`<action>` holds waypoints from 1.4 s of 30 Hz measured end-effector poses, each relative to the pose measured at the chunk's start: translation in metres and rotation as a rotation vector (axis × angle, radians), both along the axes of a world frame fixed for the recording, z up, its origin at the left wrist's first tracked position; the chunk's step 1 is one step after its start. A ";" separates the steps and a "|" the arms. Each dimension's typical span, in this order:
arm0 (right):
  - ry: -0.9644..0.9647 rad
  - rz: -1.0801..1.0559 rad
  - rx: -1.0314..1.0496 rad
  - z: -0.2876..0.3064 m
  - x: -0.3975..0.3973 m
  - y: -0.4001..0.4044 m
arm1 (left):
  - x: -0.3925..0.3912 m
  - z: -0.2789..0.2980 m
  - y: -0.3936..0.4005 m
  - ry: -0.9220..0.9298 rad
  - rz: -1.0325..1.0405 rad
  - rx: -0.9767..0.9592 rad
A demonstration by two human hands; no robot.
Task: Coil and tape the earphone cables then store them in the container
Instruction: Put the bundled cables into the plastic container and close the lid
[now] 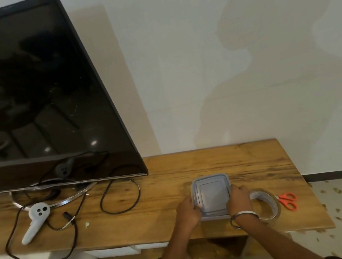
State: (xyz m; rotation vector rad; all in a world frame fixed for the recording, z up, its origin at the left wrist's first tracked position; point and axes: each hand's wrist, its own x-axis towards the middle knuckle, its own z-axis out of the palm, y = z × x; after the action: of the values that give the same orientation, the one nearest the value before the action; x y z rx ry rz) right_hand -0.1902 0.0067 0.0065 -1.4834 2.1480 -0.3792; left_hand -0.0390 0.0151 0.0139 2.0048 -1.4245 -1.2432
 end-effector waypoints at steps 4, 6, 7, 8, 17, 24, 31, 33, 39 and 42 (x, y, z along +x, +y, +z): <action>0.006 0.007 0.029 0.001 -0.002 -0.003 | 0.000 0.000 0.001 0.021 0.005 0.021; 0.029 0.029 0.070 0.002 0.000 -0.003 | 0.000 -0.001 0.001 0.032 0.016 0.032; 0.059 0.049 0.094 0.002 0.002 -0.003 | 0.000 -0.001 0.001 0.039 0.024 0.037; 0.090 0.065 0.106 0.002 0.003 -0.002 | 0.000 -0.001 0.001 0.039 0.032 0.041; 0.213 0.181 0.183 0.005 0.001 -0.003 | 0.005 -0.006 0.003 0.048 0.041 0.054; 0.238 0.303 0.263 0.014 -0.010 -0.014 | 0.011 -0.006 0.000 0.089 0.071 0.088; 0.103 0.200 0.231 0.012 -0.014 -0.020 | 0.016 -0.013 -0.005 0.216 0.174 0.123; 0.085 0.204 0.235 0.010 -0.012 -0.024 | 0.018 -0.016 -0.008 0.274 0.243 0.164; 0.076 0.223 0.293 0.012 -0.013 -0.043 | 0.019 -0.022 -0.020 0.407 0.361 0.232; 0.061 0.213 0.289 0.010 -0.015 -0.051 | 0.019 -0.026 -0.026 0.422 0.381 0.204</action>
State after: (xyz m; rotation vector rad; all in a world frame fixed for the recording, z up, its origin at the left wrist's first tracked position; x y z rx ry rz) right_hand -0.2055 -0.0442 0.0169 -1.5491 1.9650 0.0515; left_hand -0.0205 -0.0112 -0.0117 1.8692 -0.7061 -1.5552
